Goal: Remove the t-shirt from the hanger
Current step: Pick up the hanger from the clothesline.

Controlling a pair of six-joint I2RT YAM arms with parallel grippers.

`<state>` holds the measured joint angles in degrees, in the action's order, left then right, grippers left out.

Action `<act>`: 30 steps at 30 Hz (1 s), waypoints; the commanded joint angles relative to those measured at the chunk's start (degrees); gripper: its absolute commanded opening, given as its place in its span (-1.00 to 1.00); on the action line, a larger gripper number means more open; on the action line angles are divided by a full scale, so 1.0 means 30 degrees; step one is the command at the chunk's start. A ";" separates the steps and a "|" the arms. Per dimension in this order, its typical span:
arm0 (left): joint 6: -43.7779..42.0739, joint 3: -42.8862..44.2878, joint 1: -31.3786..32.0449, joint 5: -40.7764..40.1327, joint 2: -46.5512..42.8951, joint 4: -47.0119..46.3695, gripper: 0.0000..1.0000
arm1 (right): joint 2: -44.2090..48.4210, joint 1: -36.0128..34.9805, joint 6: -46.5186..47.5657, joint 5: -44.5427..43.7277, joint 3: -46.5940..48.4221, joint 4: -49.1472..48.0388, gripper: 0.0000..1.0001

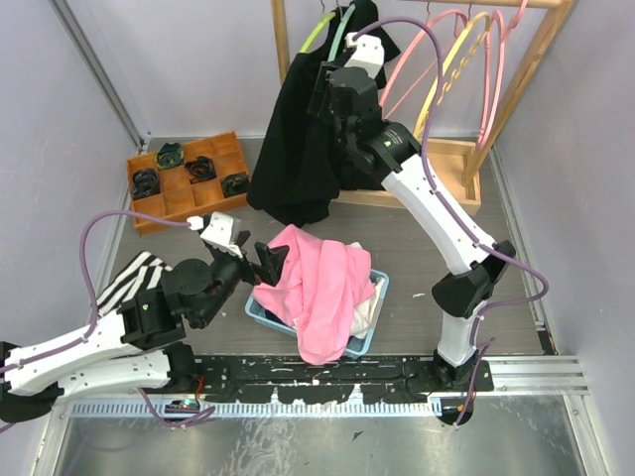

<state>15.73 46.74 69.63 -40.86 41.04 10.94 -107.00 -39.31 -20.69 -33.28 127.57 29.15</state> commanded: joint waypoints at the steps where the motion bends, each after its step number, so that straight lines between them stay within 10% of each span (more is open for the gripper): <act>1: 0.0302 -0.0031 -0.0085 0.0157 0.0307 -0.1064 0.96 | 0.1593 -0.0006 0.1089 -0.1087 -0.0562 -0.0416 0.24; 30: 0.0061 0.0327 -0.0055 0.0177 0.0765 -0.1273 0.96 | 0.1067 0.1869 0.2303 0.0092 0.1069 -0.0300 -0.17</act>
<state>16.08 46.74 69.63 -39.70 43.44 9.41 -103.90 -34.65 -15.29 -33.36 126.56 29.87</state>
